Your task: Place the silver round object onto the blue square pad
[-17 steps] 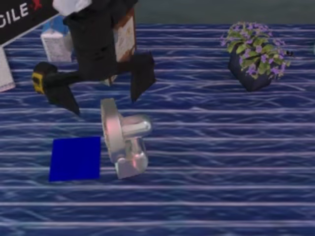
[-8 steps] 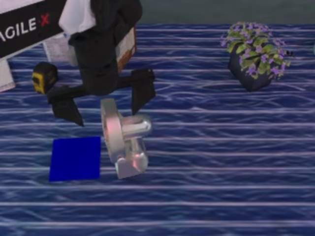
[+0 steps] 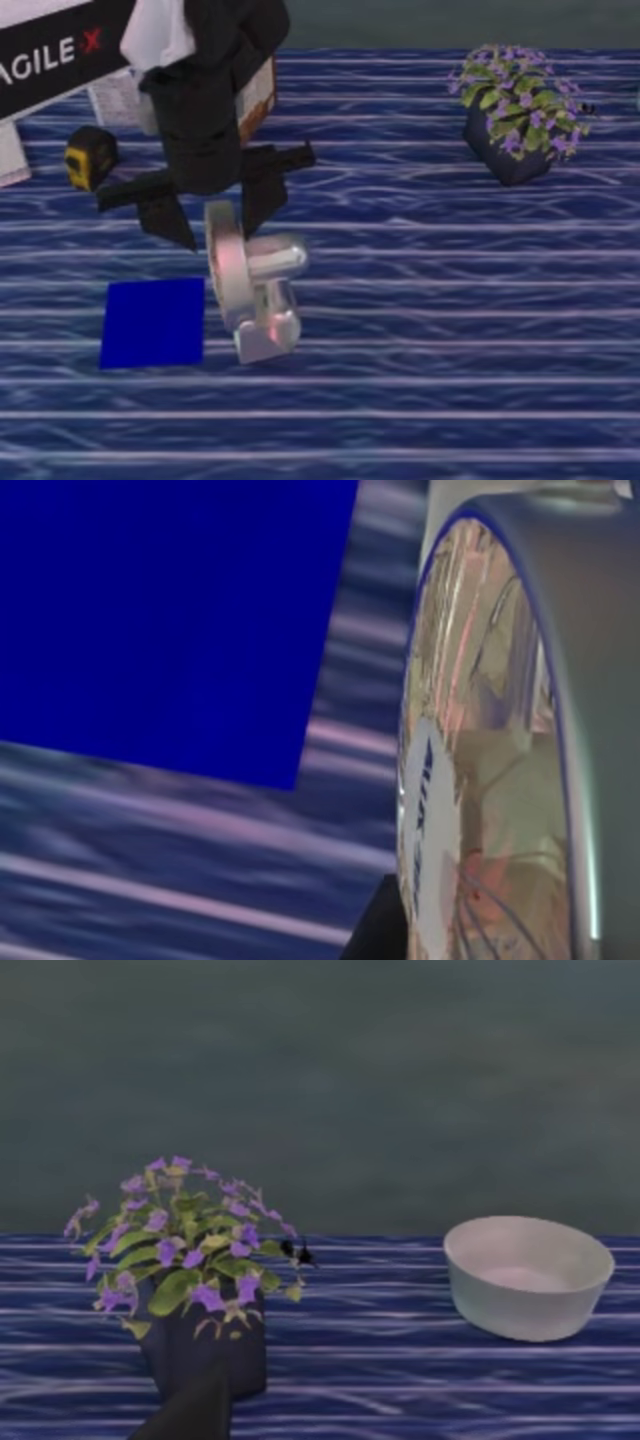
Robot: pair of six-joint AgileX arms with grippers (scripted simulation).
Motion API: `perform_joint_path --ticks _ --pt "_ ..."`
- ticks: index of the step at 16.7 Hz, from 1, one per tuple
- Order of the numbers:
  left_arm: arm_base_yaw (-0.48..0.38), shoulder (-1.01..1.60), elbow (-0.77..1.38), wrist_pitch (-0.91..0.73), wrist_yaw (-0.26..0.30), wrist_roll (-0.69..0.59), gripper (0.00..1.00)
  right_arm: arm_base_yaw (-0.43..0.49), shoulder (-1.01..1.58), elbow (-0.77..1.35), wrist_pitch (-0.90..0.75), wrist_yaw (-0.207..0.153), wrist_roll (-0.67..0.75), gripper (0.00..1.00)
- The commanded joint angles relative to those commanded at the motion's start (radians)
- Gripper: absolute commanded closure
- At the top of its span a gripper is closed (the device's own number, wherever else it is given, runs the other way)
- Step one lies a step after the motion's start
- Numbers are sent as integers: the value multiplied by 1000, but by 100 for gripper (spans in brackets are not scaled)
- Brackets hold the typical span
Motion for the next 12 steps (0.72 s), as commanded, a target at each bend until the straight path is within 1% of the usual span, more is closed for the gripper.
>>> perform_joint_path --ticks 4,5,12 --pt "0 0 0 0 0 0 98 0 0 0 0 0 0 0" --pt "0 0 0 0 0 0 100 0 0 0 0 0 0 0" --pt "0 0 0 0 0 0 100 0 0 0 0 0 0 0"
